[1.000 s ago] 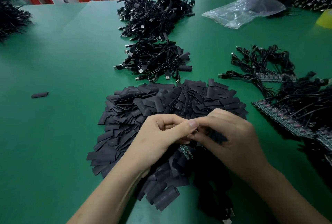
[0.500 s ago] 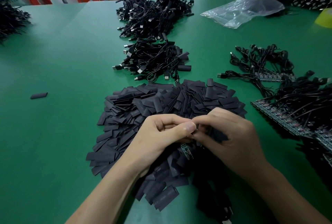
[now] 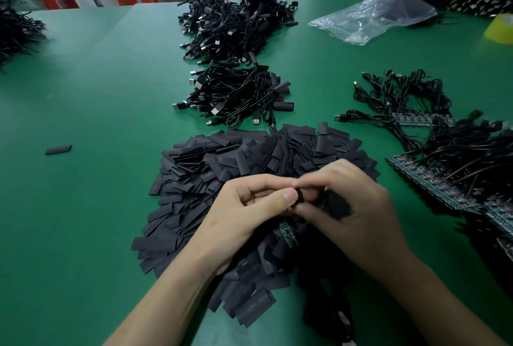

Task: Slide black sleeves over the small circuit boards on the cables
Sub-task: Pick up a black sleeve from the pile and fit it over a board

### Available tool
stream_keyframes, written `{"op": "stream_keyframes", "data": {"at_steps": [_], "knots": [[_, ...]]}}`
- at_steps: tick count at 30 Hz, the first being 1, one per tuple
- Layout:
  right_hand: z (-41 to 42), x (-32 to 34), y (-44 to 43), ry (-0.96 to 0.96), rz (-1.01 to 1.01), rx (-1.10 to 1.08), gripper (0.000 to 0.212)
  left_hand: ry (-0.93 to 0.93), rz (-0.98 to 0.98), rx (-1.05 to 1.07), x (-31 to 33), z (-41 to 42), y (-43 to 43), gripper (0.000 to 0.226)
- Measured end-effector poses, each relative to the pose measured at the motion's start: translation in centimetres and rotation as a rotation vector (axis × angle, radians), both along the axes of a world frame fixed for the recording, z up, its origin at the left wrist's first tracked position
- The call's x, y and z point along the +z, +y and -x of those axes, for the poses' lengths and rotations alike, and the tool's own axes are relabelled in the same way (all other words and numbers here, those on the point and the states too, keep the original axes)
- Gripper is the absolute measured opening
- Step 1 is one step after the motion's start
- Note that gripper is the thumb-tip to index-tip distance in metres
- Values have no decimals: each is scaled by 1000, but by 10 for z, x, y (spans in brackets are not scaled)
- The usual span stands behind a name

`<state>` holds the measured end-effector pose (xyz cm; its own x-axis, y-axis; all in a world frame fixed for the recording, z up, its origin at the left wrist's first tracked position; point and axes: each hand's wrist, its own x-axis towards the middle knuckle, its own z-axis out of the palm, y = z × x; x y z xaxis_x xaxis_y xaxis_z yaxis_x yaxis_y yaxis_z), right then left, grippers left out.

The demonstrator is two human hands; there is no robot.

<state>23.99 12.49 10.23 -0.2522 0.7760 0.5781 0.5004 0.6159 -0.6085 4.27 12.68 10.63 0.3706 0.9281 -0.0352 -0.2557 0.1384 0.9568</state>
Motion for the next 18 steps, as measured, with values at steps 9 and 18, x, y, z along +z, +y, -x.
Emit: {"op": "stream_keyframes", "data": {"at_steps": [9, 18], "knots": [[2, 4, -4, 348, 442, 138, 8, -62, -105, -90, 2, 18, 4, 38], [9, 6, -11, 249, 244, -59, 5, 566, -723, 300, 0, 20, 5, 16]]}}
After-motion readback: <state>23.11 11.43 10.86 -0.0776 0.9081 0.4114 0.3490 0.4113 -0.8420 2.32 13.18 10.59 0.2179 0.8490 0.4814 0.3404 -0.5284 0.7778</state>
